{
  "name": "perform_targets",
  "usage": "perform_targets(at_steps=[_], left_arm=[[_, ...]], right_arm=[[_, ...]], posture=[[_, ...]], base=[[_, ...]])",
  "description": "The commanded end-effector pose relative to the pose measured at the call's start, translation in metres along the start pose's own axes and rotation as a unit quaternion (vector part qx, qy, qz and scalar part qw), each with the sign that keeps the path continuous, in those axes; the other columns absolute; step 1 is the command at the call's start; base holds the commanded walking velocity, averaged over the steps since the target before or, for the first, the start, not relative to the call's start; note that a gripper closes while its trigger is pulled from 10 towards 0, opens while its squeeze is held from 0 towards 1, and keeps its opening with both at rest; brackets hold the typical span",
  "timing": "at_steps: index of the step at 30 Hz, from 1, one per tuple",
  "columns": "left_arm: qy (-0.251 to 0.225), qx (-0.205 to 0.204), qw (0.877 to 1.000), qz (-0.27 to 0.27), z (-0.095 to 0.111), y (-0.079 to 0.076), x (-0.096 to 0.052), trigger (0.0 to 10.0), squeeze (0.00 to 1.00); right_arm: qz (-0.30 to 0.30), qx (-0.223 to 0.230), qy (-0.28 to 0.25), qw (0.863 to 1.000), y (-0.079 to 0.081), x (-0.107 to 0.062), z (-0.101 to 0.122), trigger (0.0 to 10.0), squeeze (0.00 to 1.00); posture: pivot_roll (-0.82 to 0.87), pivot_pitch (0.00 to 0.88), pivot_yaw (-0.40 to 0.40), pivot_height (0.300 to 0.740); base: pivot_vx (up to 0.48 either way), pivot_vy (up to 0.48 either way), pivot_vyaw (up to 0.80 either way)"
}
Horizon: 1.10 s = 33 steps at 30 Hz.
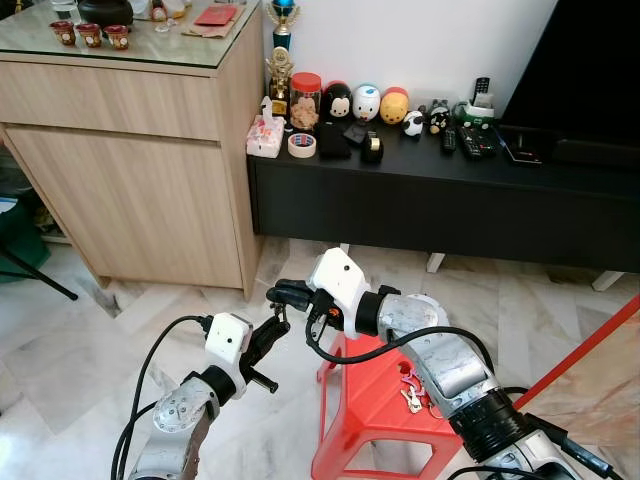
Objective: Hang keys on a hook
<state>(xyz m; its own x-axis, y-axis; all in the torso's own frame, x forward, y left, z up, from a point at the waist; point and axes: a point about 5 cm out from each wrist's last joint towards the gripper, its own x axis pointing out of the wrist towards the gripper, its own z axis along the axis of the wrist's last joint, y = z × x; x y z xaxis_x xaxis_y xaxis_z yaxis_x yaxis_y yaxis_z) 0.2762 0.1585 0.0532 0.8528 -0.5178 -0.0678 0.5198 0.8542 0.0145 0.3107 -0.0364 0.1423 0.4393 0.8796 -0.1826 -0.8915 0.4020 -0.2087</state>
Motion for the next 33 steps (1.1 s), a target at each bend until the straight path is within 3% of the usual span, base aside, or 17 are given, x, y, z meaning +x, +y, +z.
perform_targets(at_steps=[1,12,24,33], left_arm=[[-0.001,0.001,1.000,0.000,0.000,0.000,-0.001,0.0,0.00],[0.002,0.004,1.000,0.002,0.000,0.003,-0.004,0.0,0.00],[0.006,0.008,1.000,0.001,0.001,0.004,-0.005,0.0,0.00],[0.006,0.007,1.000,-0.002,0.001,0.004,-0.005,0.0,0.00]], right_arm=[[-0.012,-0.013,0.013,1.000,-0.005,-0.004,-0.003,10.0,0.00],[-0.033,-0.004,0.035,0.999,-0.010,-0.008,-0.012,10.0,0.00],[-0.068,-0.034,0.101,0.992,-0.027,-0.023,-0.031,10.0,0.00],[-0.066,-0.030,0.102,0.992,-0.025,-0.022,-0.033,10.0,0.00]], posture=[[0.02,0.039,-0.122,0.740],[0.02,0.041,-0.119,0.740],[0.02,0.042,-0.119,0.740],[0.02,0.044,-0.116,0.740]], base=[[0.000,0.000,0.00],[0.000,0.000,0.00],[0.000,0.000,0.00],[0.000,0.000,0.00]])
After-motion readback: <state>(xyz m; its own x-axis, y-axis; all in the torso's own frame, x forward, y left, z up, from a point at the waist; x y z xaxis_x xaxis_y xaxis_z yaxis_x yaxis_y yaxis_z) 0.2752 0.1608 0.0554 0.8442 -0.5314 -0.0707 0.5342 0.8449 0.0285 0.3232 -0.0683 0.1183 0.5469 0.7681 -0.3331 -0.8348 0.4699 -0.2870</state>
